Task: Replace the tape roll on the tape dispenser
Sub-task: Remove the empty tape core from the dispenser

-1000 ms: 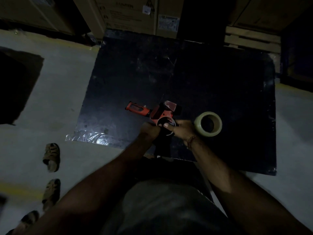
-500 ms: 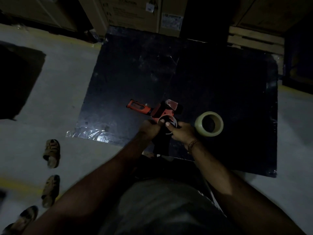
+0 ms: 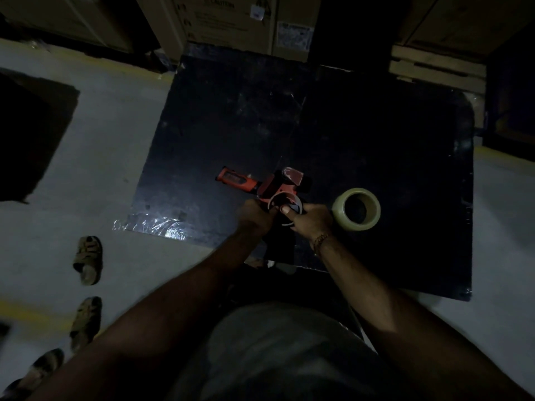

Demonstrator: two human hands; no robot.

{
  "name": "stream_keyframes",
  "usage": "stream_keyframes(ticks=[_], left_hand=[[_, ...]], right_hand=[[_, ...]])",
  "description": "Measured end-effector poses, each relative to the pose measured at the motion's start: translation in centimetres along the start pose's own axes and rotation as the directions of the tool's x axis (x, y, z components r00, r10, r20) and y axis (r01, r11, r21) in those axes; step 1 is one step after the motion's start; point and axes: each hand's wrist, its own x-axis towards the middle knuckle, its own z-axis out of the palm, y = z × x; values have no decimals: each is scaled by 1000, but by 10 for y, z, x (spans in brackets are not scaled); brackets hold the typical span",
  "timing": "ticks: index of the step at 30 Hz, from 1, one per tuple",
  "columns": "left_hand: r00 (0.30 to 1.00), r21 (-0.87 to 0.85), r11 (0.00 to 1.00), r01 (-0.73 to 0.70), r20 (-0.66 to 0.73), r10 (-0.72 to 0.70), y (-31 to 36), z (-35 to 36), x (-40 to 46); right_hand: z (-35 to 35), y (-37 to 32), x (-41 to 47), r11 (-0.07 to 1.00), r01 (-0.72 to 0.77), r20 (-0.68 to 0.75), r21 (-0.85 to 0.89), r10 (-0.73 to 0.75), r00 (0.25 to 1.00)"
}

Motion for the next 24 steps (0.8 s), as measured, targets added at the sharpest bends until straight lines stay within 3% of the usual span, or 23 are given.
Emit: stream_keyframes(ticks=[9, 18, 24], left_hand=[[996, -42, 998, 46, -80, -50, 10, 3, -8], [992, -130, 990, 48, -112, -63, 9, -6, -27], [997, -407, 911, -62, -71, 36, 44, -12, -43]], right_hand=[[-7, -45, -40, 974, 10, -154, -226, -46, 987], [-23, -58, -52, 947, 42, -139, -319, -90, 986], [-49, -72, -55, 958, 64, -144, -279, -108, 984]])
